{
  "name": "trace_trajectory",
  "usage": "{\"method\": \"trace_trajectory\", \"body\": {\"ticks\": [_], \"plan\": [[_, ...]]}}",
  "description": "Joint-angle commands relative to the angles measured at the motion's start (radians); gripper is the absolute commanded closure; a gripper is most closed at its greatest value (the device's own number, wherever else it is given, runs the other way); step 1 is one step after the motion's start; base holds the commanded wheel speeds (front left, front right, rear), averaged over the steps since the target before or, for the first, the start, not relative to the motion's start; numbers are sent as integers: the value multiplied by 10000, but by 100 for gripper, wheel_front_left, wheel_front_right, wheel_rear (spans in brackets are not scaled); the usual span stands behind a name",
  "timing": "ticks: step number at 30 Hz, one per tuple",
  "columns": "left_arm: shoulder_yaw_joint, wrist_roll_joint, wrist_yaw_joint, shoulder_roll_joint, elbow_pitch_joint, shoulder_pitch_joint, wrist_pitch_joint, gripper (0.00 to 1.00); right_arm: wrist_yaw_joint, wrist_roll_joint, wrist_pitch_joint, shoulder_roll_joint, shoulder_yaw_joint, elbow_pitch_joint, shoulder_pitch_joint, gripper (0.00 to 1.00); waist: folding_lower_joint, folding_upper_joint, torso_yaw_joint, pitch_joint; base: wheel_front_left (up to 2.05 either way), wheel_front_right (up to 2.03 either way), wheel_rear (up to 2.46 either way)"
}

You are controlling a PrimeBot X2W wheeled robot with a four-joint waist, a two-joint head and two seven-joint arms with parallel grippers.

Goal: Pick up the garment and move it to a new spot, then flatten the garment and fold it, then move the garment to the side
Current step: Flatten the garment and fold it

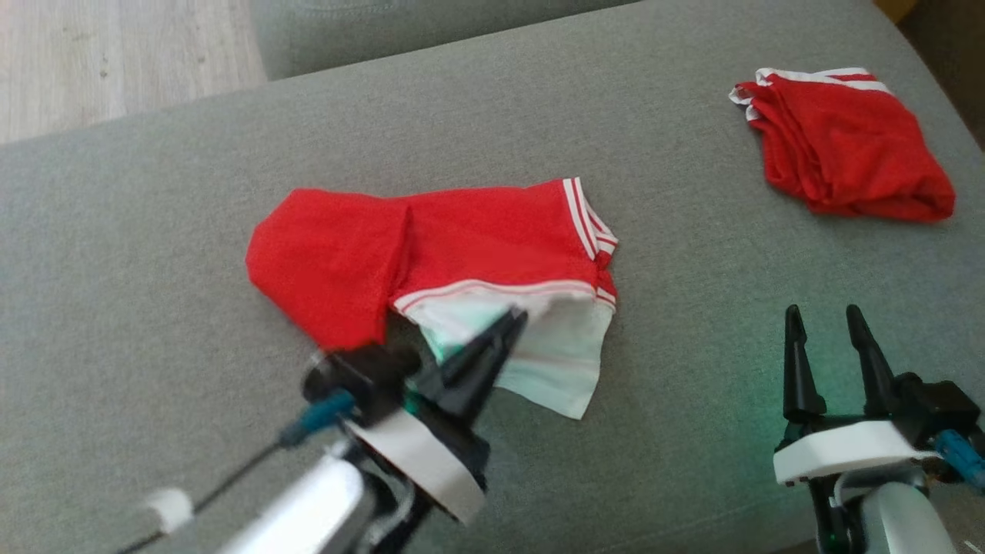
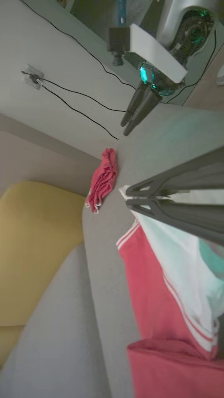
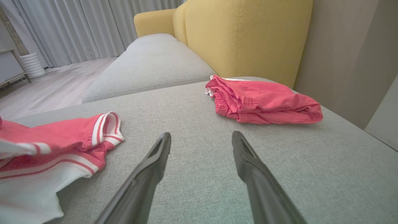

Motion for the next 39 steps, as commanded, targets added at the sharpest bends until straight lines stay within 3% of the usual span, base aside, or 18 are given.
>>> {"method": "trace_trajectory", "body": {"ticks": [1,11,15,18,24,30,36,37,39], "plan": [[636,-9,172,370,-877,-575,212,100,67,-24,-111,-60,288,-256,-143,0,1,-1,-74,-75,0,0,0],[2051,-568,793,1896,-4151,-1726,2266,100,67,146,-111,-60,300,-449,-185,0,1,-1,-868,-183,0,0,0],[2560,-862,773,2393,-4345,-2481,3035,100,67,248,-111,-60,394,-520,-174,0,1,-1,-1076,21,0,0,0],[2852,-1185,680,2507,-3524,-3305,3590,100,67,406,-111,-60,553,-597,-372,0,1,-1,-1293,324,0,0,0],[2775,-189,93,2880,-792,-5676,4120,100,67,864,-111,-60,1127,-956,-852,0,1,-1,-1834,1217,0,0,0],[2331,1127,-381,2958,1984,-7766,3677,100,67,1301,-111,-60,1607,-1239,-1180,0,1,-1,-2346,2100,0,0,0],[2053,2115,-424,2837,4018,-8979,2552,100,67,1606,-111,-60,1902,-1320,-1367,0,1,-1,-2631,2570,0,0,0],[2006,2274,-364,2786,4388,-9088,2299,82,67,1649,-111,-60,1939,-1321,-1389,0,1,-1,-2659,2605,0,0,0],[1854,2525,-341,2727,5055,-9176,1913,26,67,1708,-111,-60,1984,-1315,-1407,0,1,-1,-2691,2635,0,0,0]]}}
